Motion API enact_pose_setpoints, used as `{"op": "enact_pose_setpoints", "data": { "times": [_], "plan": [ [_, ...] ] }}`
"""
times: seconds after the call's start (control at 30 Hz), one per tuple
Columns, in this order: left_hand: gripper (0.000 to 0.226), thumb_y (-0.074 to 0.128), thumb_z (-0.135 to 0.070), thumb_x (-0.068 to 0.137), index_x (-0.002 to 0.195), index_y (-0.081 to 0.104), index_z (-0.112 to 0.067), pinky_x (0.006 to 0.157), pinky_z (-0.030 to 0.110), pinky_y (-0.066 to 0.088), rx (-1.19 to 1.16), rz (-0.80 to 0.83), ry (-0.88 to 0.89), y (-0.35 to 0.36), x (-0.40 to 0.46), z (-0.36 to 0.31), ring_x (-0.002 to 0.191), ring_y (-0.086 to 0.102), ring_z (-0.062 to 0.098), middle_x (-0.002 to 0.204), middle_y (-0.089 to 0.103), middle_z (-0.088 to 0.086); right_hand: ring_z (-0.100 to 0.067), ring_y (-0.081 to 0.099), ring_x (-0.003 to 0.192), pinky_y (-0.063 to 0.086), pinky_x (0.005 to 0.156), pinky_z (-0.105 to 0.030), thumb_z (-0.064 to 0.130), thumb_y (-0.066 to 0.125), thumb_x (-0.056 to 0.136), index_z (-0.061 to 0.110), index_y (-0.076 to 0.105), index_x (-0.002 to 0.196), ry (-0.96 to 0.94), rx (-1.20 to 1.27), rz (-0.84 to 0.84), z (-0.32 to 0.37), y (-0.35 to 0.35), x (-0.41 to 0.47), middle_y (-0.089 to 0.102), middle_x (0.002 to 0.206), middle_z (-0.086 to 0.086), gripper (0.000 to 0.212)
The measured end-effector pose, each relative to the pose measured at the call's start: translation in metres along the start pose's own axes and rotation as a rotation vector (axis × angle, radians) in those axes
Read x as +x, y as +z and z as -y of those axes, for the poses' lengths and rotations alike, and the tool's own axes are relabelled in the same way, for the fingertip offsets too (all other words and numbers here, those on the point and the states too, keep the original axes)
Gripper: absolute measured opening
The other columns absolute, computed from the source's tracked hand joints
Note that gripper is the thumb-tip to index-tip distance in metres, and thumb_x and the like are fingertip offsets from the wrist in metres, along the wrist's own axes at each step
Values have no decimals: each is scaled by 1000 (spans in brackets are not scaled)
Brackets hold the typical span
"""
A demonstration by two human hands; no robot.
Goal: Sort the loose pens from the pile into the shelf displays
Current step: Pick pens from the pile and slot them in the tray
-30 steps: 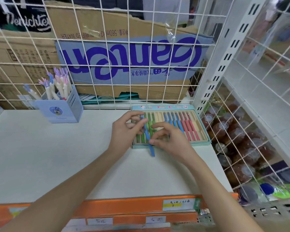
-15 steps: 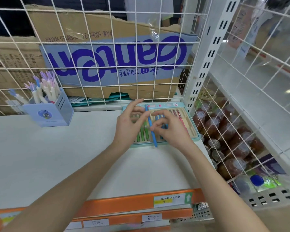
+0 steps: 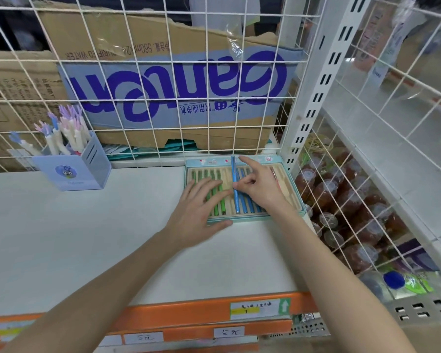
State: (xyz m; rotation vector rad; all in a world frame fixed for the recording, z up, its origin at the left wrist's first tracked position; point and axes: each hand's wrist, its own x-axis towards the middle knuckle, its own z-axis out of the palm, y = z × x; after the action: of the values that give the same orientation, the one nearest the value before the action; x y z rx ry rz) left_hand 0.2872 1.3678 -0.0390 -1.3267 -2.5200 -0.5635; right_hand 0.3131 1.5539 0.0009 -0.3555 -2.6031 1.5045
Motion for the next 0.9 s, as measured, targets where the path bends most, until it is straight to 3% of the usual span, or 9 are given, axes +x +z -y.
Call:
{"op": "enact_pose_setpoints", "data": {
  "times": [0.13,0.27,0.37,0.43,0.53,0.9],
  "plan": [
    [52,41,-60,87,127,55,-31,112,43,9,44,-5,30,4,-1,0,132,32,27,137,47,6,-11,63,84,39,99,-50,19,70,82,28,46,135,13,-127,-2,-9,6,-1,70,75,8,58],
    [48,37,-58,91,124,59,-32,112,44,11,91,-15,66,6,0,1,131,34,27,136,49,7,-18,60,95,37,100,-48,24,68,83,26,52,129,6,-239,-31,-5,11,-2,64,71,13,48],
    [47,34,-57,92,122,61,-33,112,44,12,94,-15,66,6,0,1,130,35,27,135,50,7,-19,52,108,27,97,-35,26,63,87,25,50,131,-4,-323,-53,-2,13,-5,66,83,9,45],
    [46,36,-56,91,120,62,-32,111,45,15,93,-21,68,6,0,1,129,35,27,134,50,7,-22,45,113,24,91,-34,25,60,89,25,51,130,-20,-414,-54,-1,15,-6,64,98,4,42],
    [44,37,-55,91,119,63,-32,110,47,19,104,-24,73,7,0,1,128,36,27,133,51,7,-23,37,118,23,96,-34,26,60,89,27,54,127,-17,-526,-60,0,15,-5,51,117,-4,39],
    [48,30,-57,94,125,58,-34,109,50,19,146,24,82,7,0,3,130,34,27,135,48,6,-27,28,120,20,97,-38,30,42,99,39,49,132,-128,-740,-48,-12,9,12,39,133,-4,35]
  ]
}}
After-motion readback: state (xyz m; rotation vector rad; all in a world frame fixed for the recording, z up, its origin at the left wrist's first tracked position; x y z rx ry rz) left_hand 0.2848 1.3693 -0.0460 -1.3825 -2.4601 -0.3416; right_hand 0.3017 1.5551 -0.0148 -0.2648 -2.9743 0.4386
